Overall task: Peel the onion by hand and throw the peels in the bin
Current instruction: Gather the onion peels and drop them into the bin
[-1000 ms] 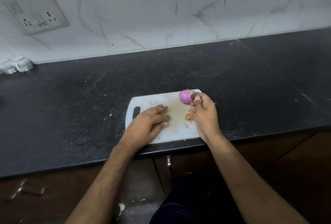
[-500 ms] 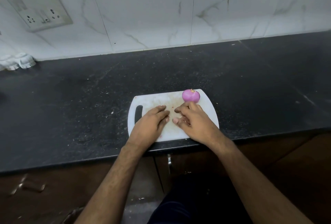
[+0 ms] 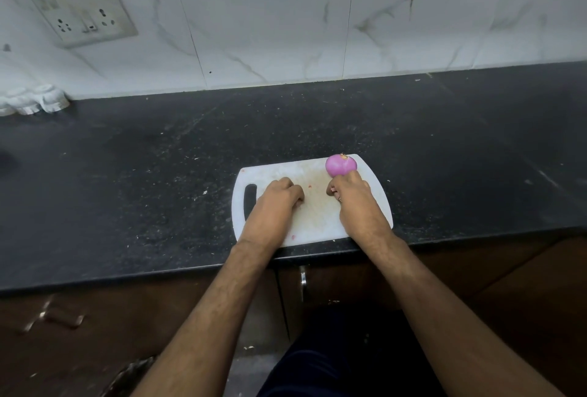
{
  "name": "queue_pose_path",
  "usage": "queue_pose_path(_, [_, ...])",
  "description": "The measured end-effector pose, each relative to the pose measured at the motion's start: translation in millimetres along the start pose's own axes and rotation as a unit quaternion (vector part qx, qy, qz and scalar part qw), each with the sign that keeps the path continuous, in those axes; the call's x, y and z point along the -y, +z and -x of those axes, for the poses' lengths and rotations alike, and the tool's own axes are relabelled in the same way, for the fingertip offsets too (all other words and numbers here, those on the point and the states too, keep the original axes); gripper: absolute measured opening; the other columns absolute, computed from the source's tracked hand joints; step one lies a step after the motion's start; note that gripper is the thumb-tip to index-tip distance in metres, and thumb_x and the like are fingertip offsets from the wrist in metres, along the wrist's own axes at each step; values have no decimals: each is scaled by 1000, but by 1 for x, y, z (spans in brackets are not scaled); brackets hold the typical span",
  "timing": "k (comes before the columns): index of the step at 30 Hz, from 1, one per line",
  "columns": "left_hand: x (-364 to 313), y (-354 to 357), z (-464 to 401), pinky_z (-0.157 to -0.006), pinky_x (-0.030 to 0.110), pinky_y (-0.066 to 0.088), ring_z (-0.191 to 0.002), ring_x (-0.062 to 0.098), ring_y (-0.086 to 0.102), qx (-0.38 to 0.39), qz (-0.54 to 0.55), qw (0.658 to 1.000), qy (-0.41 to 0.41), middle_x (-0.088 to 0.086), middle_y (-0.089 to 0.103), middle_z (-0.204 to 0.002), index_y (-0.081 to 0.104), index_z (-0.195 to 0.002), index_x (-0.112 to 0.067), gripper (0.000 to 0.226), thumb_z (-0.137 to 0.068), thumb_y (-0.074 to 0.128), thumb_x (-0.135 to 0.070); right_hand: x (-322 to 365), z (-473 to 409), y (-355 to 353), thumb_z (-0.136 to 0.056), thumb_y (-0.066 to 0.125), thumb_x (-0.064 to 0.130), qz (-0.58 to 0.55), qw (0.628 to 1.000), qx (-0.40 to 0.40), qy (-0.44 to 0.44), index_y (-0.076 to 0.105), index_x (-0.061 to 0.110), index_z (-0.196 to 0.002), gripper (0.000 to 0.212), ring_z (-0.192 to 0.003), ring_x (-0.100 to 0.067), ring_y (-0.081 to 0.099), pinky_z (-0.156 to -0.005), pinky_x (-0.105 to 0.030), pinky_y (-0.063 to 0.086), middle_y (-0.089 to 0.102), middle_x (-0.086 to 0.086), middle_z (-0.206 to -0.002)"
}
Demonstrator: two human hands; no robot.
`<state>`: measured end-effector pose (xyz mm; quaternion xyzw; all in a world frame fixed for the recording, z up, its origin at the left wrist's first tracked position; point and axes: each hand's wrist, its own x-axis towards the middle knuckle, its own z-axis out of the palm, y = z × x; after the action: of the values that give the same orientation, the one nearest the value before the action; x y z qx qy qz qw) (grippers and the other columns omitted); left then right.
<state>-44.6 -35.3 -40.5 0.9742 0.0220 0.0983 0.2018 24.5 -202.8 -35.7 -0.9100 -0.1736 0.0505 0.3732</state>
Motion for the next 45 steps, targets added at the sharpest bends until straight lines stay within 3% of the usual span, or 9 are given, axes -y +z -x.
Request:
queue_pose_path(5, [-3,-11,13,-80,19,49,-86,6,63,-92,170,978,-71,-4,72,-94,73,-97,-13,16,-100,62,-1,16,9,7,-104,46,4,-109,994,-29,-4,67,21,-108,27,-104,-6,58,-84,-7,40,62,9,-114])
queue_pose_path(9, [-1,-29,55,-72,12,50,-73,-5,66,-183,427,870,-163,-15,76,-80,75,-96,-12,13,-99,68,-2,56,35,24,-105,50,5,-382,923,0,51,71,22,-103,27,-87,-3,57,-84,-18,43,68,8,-102])
queue_pose_path(12, [13,-40,98,-73,17,54,-71,3,64,-230,539,782,-211,-7,76,-80,75,-99,-11,12,-98,69,0,95,61,44,-105,50,3,-501,856,90,87,71,14,-107,24,-70,-5,46,-66,-17,41,58,-2,-87])
queue_pose_path(22, [91,-43,274,-66,13,52,-65,5,58,-388,625,547,-400,-4,74,-79,72,-98,-9,14,-99,64,2,169,149,181,-108,40,2,-573,702,306,292,62,5,-100,24,-64,-7,51,-42,-11,34,56,-6,-81])
queue_pose_path(30, [149,-10,363,-49,15,54,-49,3,63,-484,628,348,-501,-2,69,-61,62,-92,-10,21,-103,57,6,187,210,299,-109,46,34,-431,736,366,372,55,15,-81,35,-36,-1,36,-32,-13,20,46,0,-65])
queue_pose_path(36, [195,22,399,-47,16,54,-47,5,66,-522,615,224,-547,7,66,-78,63,-91,-7,24,-105,52,9,181,238,367,-110,43,19,-327,774,363,403,54,13,-76,36,-41,-6,38,-34,-15,26,44,-1,-60])
queue_pose_path(40, [220,30,403,-50,19,58,-62,13,65,-533,614,174,-555,8,67,-84,65,-94,-9,23,-104,53,8,184,241,395,-108,42,10,-299,782,350,419,55,10,-75,35,-35,-9,46,-33,-15,35,51,0,-45])
queue_pose_path(42, [229,31,398,-48,18,56,-53,9,64,-537,612,165,-557,5,66,-78,65,-93,-9,25,-106,51,6,191,237,406,-107,40,9,-303,781,339,429,53,11,-74,36,-40,-10,47,-39,-19,42,51,-1,-50])
queue_pose_path(45, [241,27,391,-66,18,57,-58,5,67,-538,617,163,-551,5,67,-80,66,-113,-2,22,-112,43,-2,208,228,424,-111,35,34,-323,758,357,440,57,9,-89,40,-63,-18,57,-73,-35,58,59,-8,-73])
